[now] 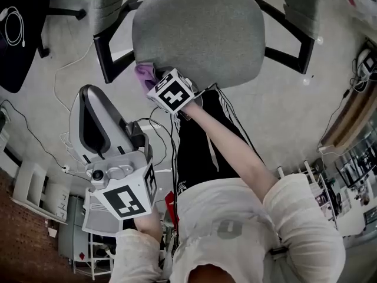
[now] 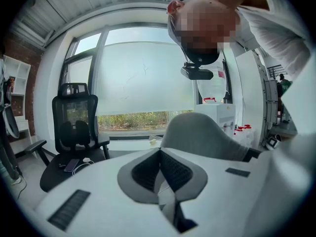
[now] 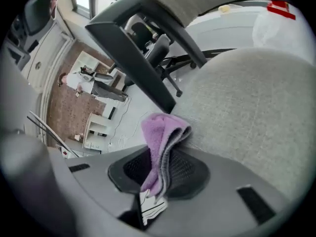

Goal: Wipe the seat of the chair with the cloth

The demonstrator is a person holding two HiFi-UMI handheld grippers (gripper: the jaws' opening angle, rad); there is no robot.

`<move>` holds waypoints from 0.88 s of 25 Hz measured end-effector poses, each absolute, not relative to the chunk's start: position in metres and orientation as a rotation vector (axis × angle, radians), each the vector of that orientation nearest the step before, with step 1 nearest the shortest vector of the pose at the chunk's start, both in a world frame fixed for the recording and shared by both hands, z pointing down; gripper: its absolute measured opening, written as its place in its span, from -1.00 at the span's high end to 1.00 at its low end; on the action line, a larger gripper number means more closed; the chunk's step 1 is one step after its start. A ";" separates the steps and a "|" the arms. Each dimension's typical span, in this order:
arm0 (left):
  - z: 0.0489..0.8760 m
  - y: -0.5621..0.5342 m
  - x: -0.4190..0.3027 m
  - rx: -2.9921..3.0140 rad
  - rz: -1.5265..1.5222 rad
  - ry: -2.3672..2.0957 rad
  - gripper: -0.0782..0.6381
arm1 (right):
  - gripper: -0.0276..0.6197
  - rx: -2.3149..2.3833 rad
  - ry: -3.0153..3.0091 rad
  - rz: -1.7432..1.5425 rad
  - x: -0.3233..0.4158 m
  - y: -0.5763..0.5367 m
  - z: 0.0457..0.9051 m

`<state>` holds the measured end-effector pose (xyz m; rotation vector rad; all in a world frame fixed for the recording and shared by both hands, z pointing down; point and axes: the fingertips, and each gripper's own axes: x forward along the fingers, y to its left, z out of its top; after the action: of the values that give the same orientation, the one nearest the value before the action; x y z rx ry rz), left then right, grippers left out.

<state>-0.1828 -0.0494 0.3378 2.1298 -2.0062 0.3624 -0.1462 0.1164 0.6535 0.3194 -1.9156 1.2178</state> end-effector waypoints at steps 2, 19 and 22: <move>0.335 -0.051 -0.178 2.142 0.351 -1.993 0.74 | 0.64 0.354 -1.892 1.245 -0.125 0.114 0.653; 0.307 -0.079 -0.118 2.377 0.307 -1.800 0.74 | 0.64 0.708 -1.634 1.140 0.131 0.096 0.654; 0.300 -0.082 -0.112 2.395 0.294 -1.793 0.74 | 0.64 0.768 -1.577 1.110 0.171 0.094 0.653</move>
<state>-0.1120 -0.0821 0.2999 2.3949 -1.7935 0.2945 0.1709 0.0936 0.6535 0.7684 -1.5766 1.1105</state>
